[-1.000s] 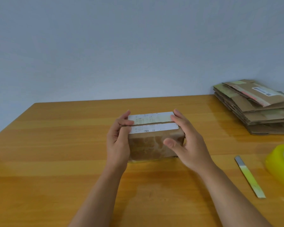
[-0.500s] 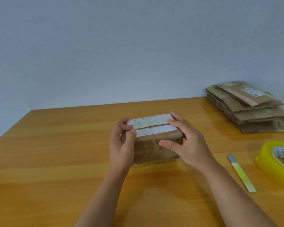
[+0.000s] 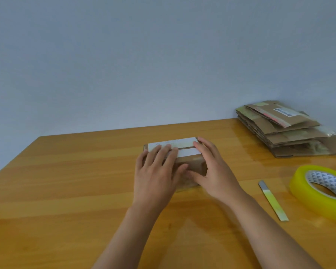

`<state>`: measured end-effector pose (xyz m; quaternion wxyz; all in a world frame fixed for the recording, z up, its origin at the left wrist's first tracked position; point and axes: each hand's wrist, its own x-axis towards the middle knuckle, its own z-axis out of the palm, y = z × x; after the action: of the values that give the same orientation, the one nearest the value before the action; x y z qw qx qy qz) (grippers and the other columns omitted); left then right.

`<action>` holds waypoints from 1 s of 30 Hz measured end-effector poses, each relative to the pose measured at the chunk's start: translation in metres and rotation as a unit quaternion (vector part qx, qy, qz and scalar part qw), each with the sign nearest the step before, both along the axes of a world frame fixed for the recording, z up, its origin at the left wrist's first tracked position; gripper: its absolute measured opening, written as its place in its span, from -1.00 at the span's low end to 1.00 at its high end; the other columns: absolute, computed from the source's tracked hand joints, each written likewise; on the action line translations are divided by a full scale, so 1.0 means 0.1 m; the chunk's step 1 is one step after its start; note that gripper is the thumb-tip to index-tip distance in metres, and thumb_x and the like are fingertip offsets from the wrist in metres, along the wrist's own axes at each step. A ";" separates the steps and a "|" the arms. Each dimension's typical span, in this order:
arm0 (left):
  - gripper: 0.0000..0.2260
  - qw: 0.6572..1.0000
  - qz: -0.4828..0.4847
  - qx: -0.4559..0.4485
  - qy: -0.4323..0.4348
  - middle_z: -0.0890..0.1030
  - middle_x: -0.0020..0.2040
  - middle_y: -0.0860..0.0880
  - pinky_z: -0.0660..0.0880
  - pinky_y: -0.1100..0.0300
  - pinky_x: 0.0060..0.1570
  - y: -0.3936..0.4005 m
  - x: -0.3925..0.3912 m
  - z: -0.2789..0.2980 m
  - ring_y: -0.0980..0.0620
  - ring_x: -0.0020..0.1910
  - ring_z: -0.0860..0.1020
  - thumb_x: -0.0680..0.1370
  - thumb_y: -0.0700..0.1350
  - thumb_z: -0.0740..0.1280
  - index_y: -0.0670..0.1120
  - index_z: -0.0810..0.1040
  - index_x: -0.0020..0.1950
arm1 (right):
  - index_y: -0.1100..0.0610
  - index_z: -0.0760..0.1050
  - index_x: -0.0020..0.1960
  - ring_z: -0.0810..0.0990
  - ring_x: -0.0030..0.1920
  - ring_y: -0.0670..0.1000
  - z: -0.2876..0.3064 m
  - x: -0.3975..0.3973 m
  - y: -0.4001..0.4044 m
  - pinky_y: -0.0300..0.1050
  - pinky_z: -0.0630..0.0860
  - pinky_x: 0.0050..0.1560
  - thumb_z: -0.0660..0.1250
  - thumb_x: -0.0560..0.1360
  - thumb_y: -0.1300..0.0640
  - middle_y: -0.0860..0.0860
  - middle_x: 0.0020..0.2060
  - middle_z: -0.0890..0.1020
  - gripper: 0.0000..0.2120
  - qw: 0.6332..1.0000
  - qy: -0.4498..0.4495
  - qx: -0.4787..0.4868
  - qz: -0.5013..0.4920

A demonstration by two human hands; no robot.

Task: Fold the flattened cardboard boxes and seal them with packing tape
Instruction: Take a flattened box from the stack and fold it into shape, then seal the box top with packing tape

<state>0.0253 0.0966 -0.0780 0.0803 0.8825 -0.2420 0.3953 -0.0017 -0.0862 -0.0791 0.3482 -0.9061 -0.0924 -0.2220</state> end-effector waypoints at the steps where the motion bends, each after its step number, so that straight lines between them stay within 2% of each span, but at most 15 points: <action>1: -0.56 1.000 0.001 0.000 -0.010 0.61 0.26 -0.03 0.40 -0.12 0.25 0.00 0.01 0.00 -0.08 0.27 0.56 0.65 0.18 0.13 -0.06 0.61 0.27 | -0.06 0.08 0.58 0.29 0.43 -0.13 0.02 -0.03 -0.01 -0.13 0.48 0.27 0.42 0.49 -0.11 -0.19 0.56 0.09 -0.20 1.000 0.013 0.009 0.005; 3: -0.56 1.000 0.001 0.000 -0.028 0.62 0.23 -0.02 0.40 -0.15 0.22 -0.03 0.02 0.01 -0.09 0.23 0.58 0.65 0.18 0.11 -0.06 0.62 0.24 | -0.12 -0.07 0.60 0.24 0.47 -0.12 0.06 -0.11 -0.06 -0.17 0.39 0.32 0.41 0.50 -0.11 -0.19 0.57 0.06 -0.13 0.999 0.036 0.019 0.005; 6: -0.59 0.999 -0.011 0.000 -0.037 0.63 0.22 -0.04 0.40 -0.17 0.19 -0.12 0.03 0.01 -0.10 0.21 0.58 0.65 0.16 0.14 -0.07 0.62 0.22 | -0.13 -0.13 0.60 0.15 0.52 -0.11 0.13 -0.25 -0.19 -0.18 0.27 0.37 0.37 0.54 -0.11 -0.22 0.58 -0.01 -0.15 0.998 0.057 0.009 -0.025; 10: -0.62 0.998 -0.039 -0.007 -0.050 0.62 0.24 -0.04 0.41 -0.17 0.16 -0.39 -0.03 -0.02 -0.11 0.22 0.58 0.64 0.15 0.17 -0.06 0.63 0.21 | -0.06 -0.04 0.60 0.19 0.51 -0.10 0.16 -0.44 -0.46 -0.23 0.26 0.32 0.31 0.57 -0.13 -0.16 0.57 0.08 -0.25 0.995 0.049 -0.008 -0.089; 15: -0.61 0.997 -0.069 -0.005 -0.047 0.60 0.27 -0.04 0.38 -0.16 0.20 -0.80 -0.12 -0.05 -0.12 0.26 0.55 0.67 0.16 0.13 -0.05 0.60 0.26 | 0.03 0.14 0.56 0.23 0.50 -0.04 0.17 -0.75 -0.86 -0.11 0.30 0.36 0.24 0.59 -0.18 -0.09 0.56 0.17 -0.36 0.984 0.079 -0.053 -0.153; 18: -0.60 0.998 -0.066 -0.006 -0.015 0.59 0.29 -0.04 0.37 -0.19 0.25 -0.96 -0.14 -0.07 -0.13 0.31 0.52 0.67 0.15 0.11 -0.04 0.58 0.29 | 0.08 0.23 0.53 0.03 0.58 -0.06 0.15 -0.92 -1.12 -0.04 0.23 0.44 0.19 0.63 -0.14 -0.04 0.54 0.24 -0.44 0.973 0.115 -0.099 -0.174; 21: -0.60 0.998 -0.062 -0.013 0.009 0.59 0.29 -0.04 0.33 -0.19 0.29 -1.00 -0.14 -0.04 -0.14 0.33 0.50 0.65 0.13 0.11 -0.05 0.57 0.30 | 0.10 0.26 0.52 -0.03 0.60 0.01 0.12 -1.05 -1.40 0.03 0.17 0.48 0.18 0.64 -0.06 -0.01 0.52 0.30 -0.50 0.954 0.160 -0.134 -0.214; 26: -0.57 0.997 -0.069 -0.017 0.043 0.58 0.31 -0.04 0.28 -0.14 0.35 -0.98 -0.15 0.00 -0.11 0.36 0.48 0.64 0.15 0.10 -0.05 0.57 0.32 | 0.09 0.23 0.49 -0.04 0.60 0.15 -0.01 -1.19 -1.76 0.17 0.00 0.55 0.20 0.60 -0.06 0.06 0.53 0.26 -0.49 0.898 0.244 -0.208 -0.300; 30: -0.47 0.996 -0.062 0.003 0.068 0.53 0.37 -0.02 0.22 -0.15 0.40 -0.94 -0.20 -0.01 -0.10 0.42 0.42 0.62 0.24 0.07 -0.04 0.50 0.40 | 0.07 0.15 0.54 0.01 0.59 0.13 -0.10 -1.24 -1.84 0.30 -0.12 0.52 0.22 0.60 -0.02 0.05 0.53 0.26 -0.44 0.873 0.292 -0.219 -0.323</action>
<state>0.0057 0.0031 -0.0789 0.1179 0.8907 -0.2915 0.3283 -0.1252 -0.2705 -0.0891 0.0608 -0.9620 0.2654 -0.0213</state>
